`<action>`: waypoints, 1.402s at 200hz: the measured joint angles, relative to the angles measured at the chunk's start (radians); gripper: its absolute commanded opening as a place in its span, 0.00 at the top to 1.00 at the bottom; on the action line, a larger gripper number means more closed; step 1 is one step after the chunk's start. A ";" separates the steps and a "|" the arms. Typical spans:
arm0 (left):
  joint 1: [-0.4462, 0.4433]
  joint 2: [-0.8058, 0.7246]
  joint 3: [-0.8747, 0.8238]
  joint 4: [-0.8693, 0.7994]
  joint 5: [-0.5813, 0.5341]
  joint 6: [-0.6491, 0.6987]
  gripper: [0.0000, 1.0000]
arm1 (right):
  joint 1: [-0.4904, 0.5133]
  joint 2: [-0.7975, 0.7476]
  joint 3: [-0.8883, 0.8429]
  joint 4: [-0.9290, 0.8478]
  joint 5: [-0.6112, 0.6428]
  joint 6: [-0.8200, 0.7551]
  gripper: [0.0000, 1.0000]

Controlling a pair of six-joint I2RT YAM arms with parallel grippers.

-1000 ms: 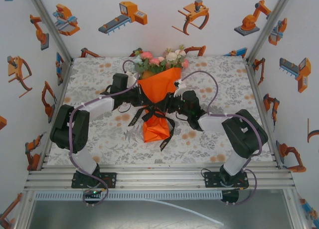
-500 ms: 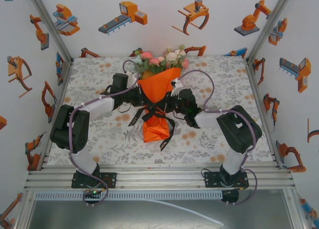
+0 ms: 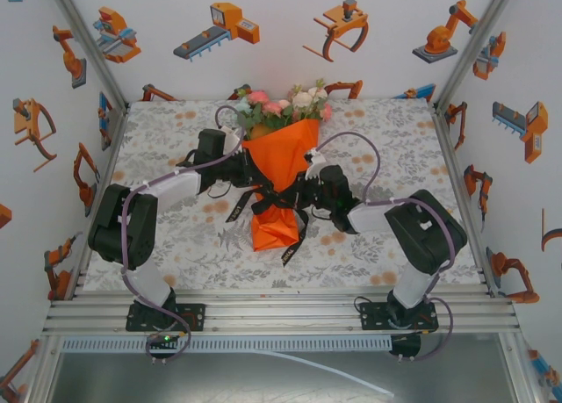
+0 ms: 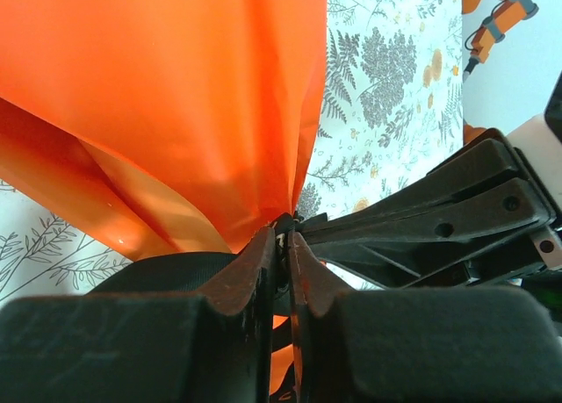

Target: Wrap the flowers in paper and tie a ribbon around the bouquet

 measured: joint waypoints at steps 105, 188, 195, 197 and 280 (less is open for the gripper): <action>0.000 0.000 0.000 0.015 0.014 -0.007 1.00 | 0.022 -0.090 -0.030 -0.093 -0.018 -0.118 0.65; 0.000 0.000 0.000 0.031 0.027 -0.008 1.00 | -0.047 -0.050 0.175 -0.194 -0.064 -0.092 0.57; 0.000 0.000 0.000 0.031 0.027 -0.008 1.00 | -0.052 -0.023 0.196 -0.194 -0.085 -0.082 0.57; 0.000 0.000 0.000 0.031 0.027 -0.008 1.00 | -0.053 -0.017 0.200 -0.194 -0.089 -0.080 0.57; 0.000 0.000 0.000 0.031 0.026 -0.008 1.00 | -0.063 0.078 0.228 -0.199 -0.195 -0.016 0.60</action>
